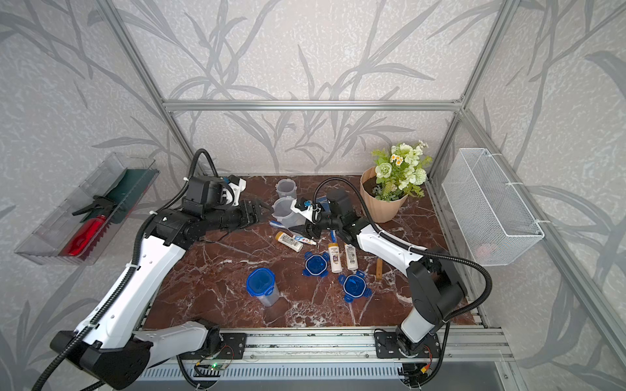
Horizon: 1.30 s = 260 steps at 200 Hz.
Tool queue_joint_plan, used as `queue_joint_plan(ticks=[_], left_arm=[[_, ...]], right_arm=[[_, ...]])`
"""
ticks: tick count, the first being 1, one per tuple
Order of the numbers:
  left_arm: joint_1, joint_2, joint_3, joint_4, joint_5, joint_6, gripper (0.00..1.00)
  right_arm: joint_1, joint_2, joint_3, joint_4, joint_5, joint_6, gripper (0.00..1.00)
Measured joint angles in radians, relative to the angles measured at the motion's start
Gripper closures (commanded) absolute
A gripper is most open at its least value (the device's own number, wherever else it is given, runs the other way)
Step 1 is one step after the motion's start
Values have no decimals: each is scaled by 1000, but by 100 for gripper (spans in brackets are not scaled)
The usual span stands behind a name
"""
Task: Take out toiletry kits
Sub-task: Place the container at the center of the board.
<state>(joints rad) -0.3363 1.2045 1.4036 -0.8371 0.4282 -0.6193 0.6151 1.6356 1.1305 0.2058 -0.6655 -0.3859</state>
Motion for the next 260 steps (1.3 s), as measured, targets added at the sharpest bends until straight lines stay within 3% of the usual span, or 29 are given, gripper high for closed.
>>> queue_joint_plan(ticks=[36, 68, 83, 97, 111, 120, 124, 133, 147, 151, 174, 202, 224, 260], left_arm=[[0, 77, 22, -31, -25, 16, 23], [0, 166, 63, -32, -27, 23, 32], [0, 201, 80, -32, -20, 23, 51], [-2, 222, 96, -40, 3, 24, 81], [-15, 232, 106, -62, 0, 40, 100], [-16, 232, 107, -83, -17, 78, 100], [-16, 234, 107, -87, -21, 85, 100], [-16, 239, 111, -97, -20, 95, 100], [-18, 245, 124, -111, -32, 110, 100], [-18, 248, 131, -122, -36, 109, 100], [-24, 288, 217, -193, -101, 94, 100], [-8, 337, 326, -272, -260, 92, 100], [56, 375, 392, -297, -378, 83, 100], [211, 488, 447, -324, -441, 55, 100]], right_arm=[[0, 6, 0, 39, -28, 36, 86], [14, 0, -23, 64, -35, 40, 85], [33, -5, -32, 57, -22, 20, 85], [62, -10, -35, 43, 29, -4, 85], [93, -16, -37, 30, 92, -26, 83], [99, -23, -38, 23, 104, -29, 75], [102, -26, -38, 22, 114, -33, 66], [108, -29, -39, 21, 131, -34, 38], [114, -29, -53, 52, 148, -24, 15], [116, -29, -63, 72, 161, -23, 0], [134, -30, -140, 234, 230, -10, 1], [137, -30, -214, 356, 323, 30, 1], [129, -43, -268, 409, 380, 73, 1], [81, -124, -352, 436, 441, 143, 1]])
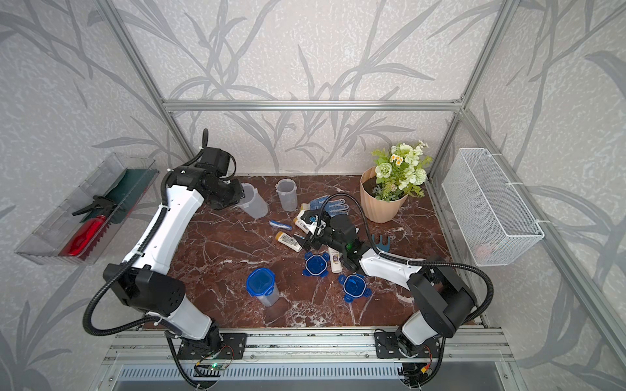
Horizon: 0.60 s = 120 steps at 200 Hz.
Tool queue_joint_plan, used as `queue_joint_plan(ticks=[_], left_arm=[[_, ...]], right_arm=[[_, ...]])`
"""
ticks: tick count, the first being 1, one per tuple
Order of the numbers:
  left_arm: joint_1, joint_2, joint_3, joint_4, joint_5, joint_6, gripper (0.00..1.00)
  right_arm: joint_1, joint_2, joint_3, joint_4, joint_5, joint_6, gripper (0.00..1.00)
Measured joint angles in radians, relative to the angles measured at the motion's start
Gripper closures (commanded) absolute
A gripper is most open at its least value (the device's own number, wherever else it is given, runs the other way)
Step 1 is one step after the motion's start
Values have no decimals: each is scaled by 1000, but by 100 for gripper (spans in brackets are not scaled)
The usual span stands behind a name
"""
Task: Take out toiletry kits
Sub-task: Place the container at the center of the board.
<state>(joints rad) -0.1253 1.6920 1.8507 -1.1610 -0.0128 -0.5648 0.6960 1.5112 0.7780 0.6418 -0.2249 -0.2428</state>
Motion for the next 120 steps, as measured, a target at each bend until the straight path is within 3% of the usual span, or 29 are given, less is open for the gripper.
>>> queue_joint_plan(ticks=[23, 50, 80, 120], left_arm=[[42, 185, 158, -33, -23, -12, 100], [34, 475, 478, -108, -27, -15, 99], [32, 708, 753, -188, -37, -16, 96], [29, 782, 803, -233, -68, -21, 82]], right_arm=[[-21, -52, -21, 1, 28, 20, 1], [-22, -98, -58, 4, 44, 34, 1], [-23, -101, -67, 0, 51, 42, 1], [-26, -90, -67, 0, 51, 53, 1]])
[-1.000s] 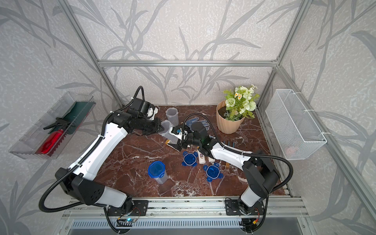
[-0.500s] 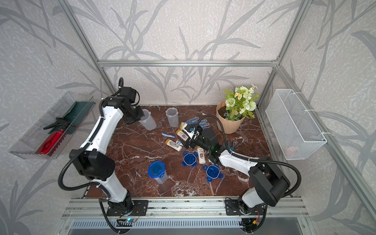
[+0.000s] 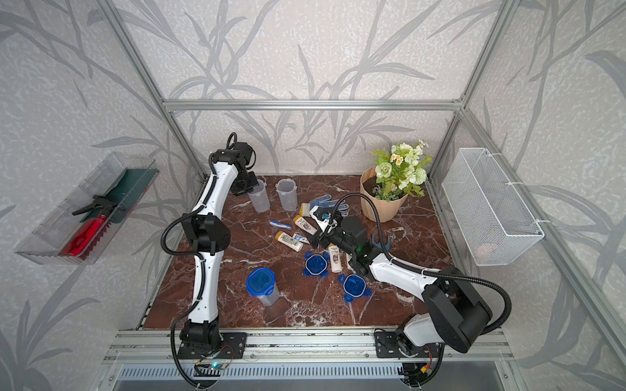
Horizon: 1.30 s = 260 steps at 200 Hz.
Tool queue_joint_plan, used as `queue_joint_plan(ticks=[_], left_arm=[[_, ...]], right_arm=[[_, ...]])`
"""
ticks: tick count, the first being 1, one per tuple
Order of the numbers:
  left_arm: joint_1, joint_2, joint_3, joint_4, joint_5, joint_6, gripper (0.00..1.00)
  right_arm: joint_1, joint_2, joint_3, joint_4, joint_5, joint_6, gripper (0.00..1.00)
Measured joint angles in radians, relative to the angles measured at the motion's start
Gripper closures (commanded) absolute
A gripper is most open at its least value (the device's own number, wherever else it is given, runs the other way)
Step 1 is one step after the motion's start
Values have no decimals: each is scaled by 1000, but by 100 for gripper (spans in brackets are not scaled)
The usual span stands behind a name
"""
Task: Take out toiletry kits
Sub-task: Place the container at the center of the board.
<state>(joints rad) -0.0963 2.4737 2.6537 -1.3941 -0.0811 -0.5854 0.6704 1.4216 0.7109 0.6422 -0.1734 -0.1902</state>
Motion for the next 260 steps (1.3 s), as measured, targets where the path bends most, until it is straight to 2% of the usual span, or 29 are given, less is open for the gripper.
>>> queue_joint_plan(ticks=[50, 123, 188, 208, 229, 244, 260], left_arm=[[1, -2, -24, 10, -19, -11, 58], [0, -35, -59, 6, -22, -20, 48], [-4, -234, -103, -23, -47, -19, 32], [-22, -356, -193, -13, -76, -13, 29], [-45, -523, -409, 51, -93, -1, 29], [-54, -599, -537, 94, -95, 8, 35], [-37, -599, -581, 117, -92, 14, 42]], right_arm=[[0, 17, 0, -1, -3, 6, 1], [0, 18, 1, -24, -17, 18, 1], [0, 18, 41, -81, -48, 75, 1], [5, 18, 64, -114, -53, 104, 1], [23, 30, 109, -171, -51, 120, 1], [46, 44, 144, -210, -47, 122, 1], [64, 46, 152, -227, -45, 123, 1]])
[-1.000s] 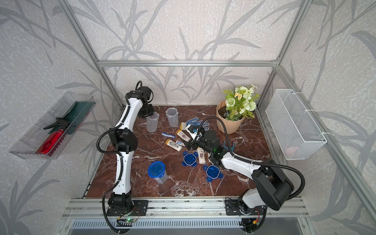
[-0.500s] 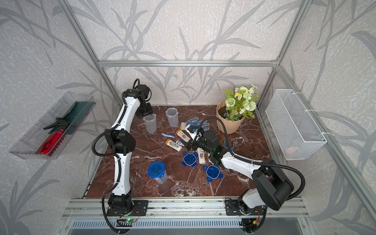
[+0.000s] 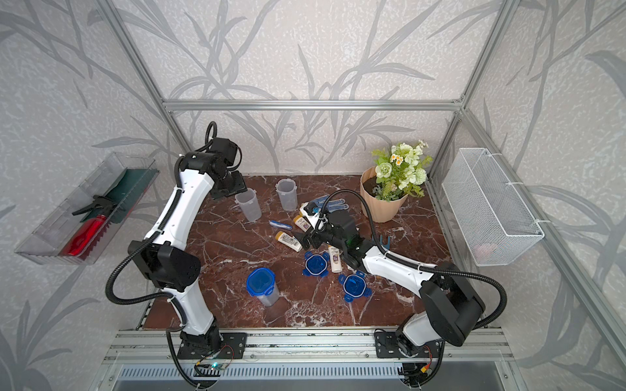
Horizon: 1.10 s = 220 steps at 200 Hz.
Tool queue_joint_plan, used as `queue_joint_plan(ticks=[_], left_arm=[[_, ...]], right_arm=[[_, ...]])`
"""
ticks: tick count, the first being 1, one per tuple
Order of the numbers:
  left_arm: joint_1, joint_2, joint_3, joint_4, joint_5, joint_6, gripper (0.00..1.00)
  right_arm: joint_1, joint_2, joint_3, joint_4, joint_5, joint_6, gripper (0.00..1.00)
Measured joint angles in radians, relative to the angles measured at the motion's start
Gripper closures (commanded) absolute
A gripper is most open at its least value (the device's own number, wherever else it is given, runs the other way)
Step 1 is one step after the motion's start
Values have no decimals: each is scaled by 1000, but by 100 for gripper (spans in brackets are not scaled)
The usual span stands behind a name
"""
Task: Take out toiletry kits
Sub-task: Place the container at the center of the board, then move the container to the center of the board.
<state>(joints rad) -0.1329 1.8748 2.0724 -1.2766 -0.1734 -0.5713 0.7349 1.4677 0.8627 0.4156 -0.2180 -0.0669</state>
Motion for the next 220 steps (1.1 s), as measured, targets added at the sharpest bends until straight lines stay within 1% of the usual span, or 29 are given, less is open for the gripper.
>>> queue_joint_plan(ticks=[11, 24, 36, 65, 78, 91, 106, 116, 127, 137, 159, 183, 220], left_arm=[[21, 39, 7, 5, -3, -3, 41], [38, 110, 51, -13, -21, -6, 34], [52, 174, 94, -24, -34, -6, 32], [69, 269, 137, -28, -33, -8, 31], [69, 298, 162, -28, -26, -8, 32], [69, 328, 199, -26, -12, -8, 36], [69, 358, 235, -21, 2, -8, 45], [69, 374, 243, -14, 13, -9, 54], [69, 389, 248, -13, 23, -7, 58], [69, 404, 248, -9, 38, -14, 64], [69, 436, 248, -5, 63, -19, 75], [69, 456, 248, 9, 93, -25, 81], [69, 459, 248, 56, 147, -33, 83]], right_arm=[[10, 0, 0, -8, 0, 0, 1], [13, 0, 0, -18, -1, 0, 1], [13, 0, 0, -26, 2, -1, 1], [13, 0, 0, -39, 18, -13, 1], [13, 1, 0, -42, 23, -20, 1], [13, 3, 0, -43, 30, -32, 1], [13, 6, 0, -44, 40, -42, 1], [13, 10, 0, -45, 49, -51, 1], [13, 15, 0, -47, 58, -58, 1], [13, 22, 0, -48, 64, -65, 1], [13, 35, 0, -49, 80, -78, 1], [13, 47, 0, -51, 91, -87, 1], [12, 65, 0, -55, 110, -99, 1]])
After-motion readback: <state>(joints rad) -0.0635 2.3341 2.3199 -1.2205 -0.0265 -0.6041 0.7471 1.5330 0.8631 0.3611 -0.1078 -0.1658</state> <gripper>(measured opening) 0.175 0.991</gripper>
